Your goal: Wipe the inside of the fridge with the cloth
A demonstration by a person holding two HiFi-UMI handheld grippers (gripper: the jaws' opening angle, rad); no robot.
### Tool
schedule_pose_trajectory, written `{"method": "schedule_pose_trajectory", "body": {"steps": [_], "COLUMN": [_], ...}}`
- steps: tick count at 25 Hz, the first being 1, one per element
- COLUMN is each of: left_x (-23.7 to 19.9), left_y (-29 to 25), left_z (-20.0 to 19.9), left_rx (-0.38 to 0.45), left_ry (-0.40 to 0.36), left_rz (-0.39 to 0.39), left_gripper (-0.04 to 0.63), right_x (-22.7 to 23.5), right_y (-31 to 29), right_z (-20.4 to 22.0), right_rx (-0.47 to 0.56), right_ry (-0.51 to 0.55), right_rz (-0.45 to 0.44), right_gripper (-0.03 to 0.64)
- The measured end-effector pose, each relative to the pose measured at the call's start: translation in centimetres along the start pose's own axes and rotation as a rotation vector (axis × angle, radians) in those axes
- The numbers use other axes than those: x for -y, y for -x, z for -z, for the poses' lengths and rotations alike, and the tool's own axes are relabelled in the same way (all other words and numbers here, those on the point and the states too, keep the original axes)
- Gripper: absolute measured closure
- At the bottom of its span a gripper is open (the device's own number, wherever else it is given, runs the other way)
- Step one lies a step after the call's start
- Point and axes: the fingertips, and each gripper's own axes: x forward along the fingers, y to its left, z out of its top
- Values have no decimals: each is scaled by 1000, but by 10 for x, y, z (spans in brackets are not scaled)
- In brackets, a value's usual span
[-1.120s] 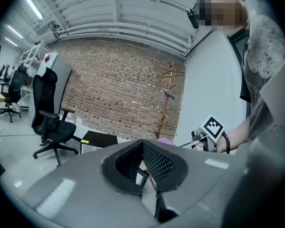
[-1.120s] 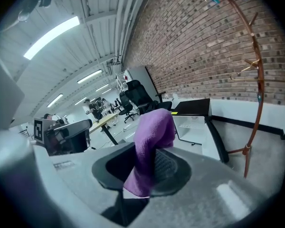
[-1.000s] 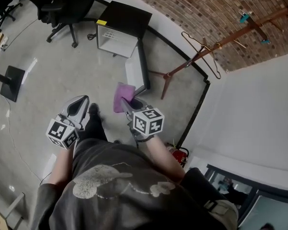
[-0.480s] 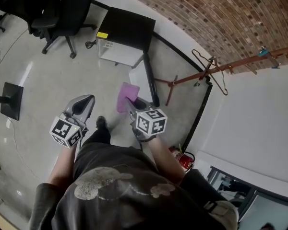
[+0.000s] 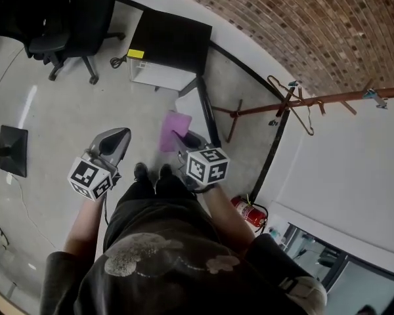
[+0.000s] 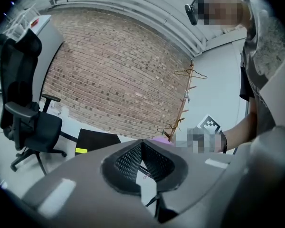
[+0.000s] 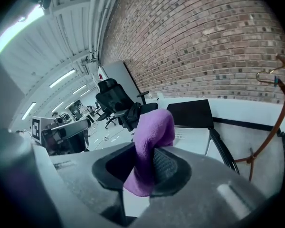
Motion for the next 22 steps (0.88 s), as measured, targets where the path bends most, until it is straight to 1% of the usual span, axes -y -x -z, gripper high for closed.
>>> {"method": "schedule_pose_trajectory", "body": {"steps": [3,5,9,12,16,22], "left_x": [-6,-12,-21,-33,-57,-97], "left_y": [-14,-23,-37,-51,-75,-114], "left_z": [-1,-2,-4,-4,0,17], "left_rx": [-11,-21,-33,-35,-23,-34], "left_ry": [0,-5,-3,-10,-15,-18], "left_rz": [-1,-12,-58,-92,-126,-127], "left_gripper": [578,578,578,578,578,578], "right_x": [8,10,14,29,56,98], "right_y": [-14,-27,-47,-64,-90,-126], "right_z": [-1,-3,-12,-14,-14,-8], "right_rx": [-23,-34,-59,-74,-73,-55], "right_ry": [-8,-6,6,7,2,-81], "right_rz": [-12,-37,-102,-123,-116,-66], "right_gripper": [543,543,543,543,543,543]}}
